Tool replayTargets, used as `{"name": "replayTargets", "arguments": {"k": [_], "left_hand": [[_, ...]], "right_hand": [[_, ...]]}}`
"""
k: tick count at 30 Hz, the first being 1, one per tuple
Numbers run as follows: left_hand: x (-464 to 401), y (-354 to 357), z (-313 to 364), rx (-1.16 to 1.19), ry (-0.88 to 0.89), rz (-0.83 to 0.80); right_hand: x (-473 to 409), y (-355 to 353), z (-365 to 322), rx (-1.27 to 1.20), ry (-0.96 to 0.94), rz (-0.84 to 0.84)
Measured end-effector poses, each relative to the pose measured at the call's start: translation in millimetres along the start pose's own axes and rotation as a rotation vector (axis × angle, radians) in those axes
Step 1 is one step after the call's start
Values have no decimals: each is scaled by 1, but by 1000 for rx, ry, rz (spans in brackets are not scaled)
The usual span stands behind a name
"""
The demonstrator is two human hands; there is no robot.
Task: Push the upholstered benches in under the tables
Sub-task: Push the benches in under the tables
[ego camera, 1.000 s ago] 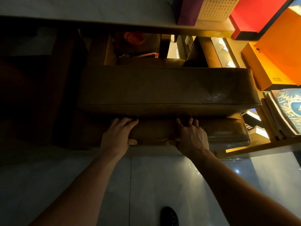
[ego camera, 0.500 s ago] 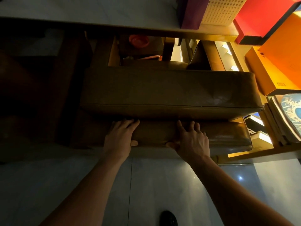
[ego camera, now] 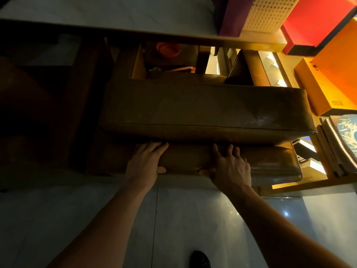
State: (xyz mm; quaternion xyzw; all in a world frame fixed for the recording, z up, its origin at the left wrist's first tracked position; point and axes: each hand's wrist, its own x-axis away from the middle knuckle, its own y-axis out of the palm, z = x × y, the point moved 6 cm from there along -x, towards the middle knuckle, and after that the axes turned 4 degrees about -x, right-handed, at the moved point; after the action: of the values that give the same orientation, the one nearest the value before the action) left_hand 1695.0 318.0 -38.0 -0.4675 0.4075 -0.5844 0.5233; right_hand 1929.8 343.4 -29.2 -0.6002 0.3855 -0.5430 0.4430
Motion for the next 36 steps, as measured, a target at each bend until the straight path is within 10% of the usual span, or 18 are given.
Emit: {"name": "replayTargets", "arguments": {"k": [17, 36], "left_hand": [[75, -51, -11, -40, -45, -120], [223, -210, -208, 85, -121, 30]], "right_hand": [[66, -34, -31, -237, -32, -66], [168, -110, -300, -260, -242, -37]]}}
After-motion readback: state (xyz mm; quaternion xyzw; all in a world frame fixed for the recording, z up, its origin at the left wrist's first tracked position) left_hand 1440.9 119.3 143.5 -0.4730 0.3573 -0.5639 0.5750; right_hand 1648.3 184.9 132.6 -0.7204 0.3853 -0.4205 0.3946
